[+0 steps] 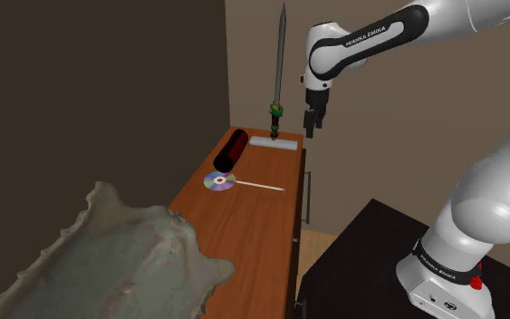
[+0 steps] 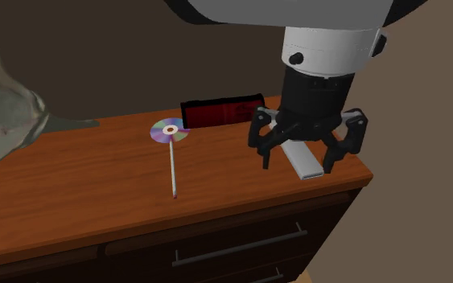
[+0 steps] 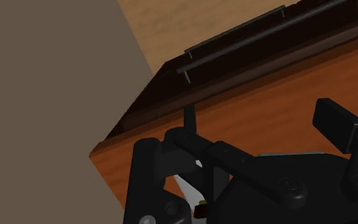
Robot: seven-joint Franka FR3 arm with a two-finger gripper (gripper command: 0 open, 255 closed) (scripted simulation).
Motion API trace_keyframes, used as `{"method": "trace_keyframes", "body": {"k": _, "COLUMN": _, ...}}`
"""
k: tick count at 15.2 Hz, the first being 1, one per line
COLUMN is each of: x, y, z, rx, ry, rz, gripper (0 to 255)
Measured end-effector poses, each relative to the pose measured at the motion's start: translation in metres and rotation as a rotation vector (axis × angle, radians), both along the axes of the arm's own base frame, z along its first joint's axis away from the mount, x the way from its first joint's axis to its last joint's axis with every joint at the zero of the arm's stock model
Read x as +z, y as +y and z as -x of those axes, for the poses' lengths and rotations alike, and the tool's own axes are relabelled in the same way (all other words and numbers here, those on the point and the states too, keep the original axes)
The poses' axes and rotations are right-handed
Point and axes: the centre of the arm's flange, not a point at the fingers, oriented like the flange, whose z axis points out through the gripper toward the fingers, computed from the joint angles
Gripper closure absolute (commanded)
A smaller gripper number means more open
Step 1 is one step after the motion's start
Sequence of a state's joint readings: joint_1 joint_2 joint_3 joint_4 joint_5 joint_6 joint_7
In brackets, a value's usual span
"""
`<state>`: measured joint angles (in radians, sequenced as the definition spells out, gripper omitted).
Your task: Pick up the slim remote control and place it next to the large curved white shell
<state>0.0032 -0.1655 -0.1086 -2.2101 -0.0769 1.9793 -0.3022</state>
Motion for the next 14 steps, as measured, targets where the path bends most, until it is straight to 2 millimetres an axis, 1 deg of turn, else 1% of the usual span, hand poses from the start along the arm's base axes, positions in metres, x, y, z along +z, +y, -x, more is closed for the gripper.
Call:
{"method": "trace_keyframes", "body": {"k": 2, "x": -0.009, "y": 0.002, "z": -0.024, "rx": 0.026, "ry": -0.011, "rz": -0.007, "gripper": 0}}
{"method": "trace_keyframes", "body": {"k": 4, "x": -0.015, "y": -0.005, "z": -0.046, "rx": 0.051, "ry": -0.021, "rz": -0.013, "gripper": 0}}
{"method": "trace_keyframes", "body": {"k": 5, "x": -0.023, "y": -0.009, "z": -0.058, "rx": 0.064, "ry": -0.027, "rz": -0.016, "gripper": 0}}
{"method": "trace_keyframes", "body": {"k": 7, "x": -0.035, "y": -0.01, "z": -0.081, "rx": 0.09, "ry": -0.038, "rz": -0.022, "gripper": 0}}
{"method": "trace_keyframes", "body": {"k": 8, "x": -0.038, "y": -0.012, "z": -0.094, "rx": 0.103, "ry": -0.042, "rz": -0.025, "gripper": 0}}
{"method": "trace_keyframes", "body": {"k": 10, "x": -0.047, "y": -0.01, "z": -0.115, "rx": 0.129, "ry": -0.052, "rz": -0.031, "gripper": 0}}
{"method": "trace_keyframes", "body": {"k": 12, "x": -0.057, "y": -0.012, "z": -0.139, "rx": 0.155, "ry": -0.063, "rz": -0.038, "gripper": 0}}
{"method": "trace_keyframes", "body": {"k": 14, "x": -0.063, "y": -0.012, "z": -0.151, "rx": 0.169, "ry": -0.068, "rz": -0.041, "gripper": 0}}
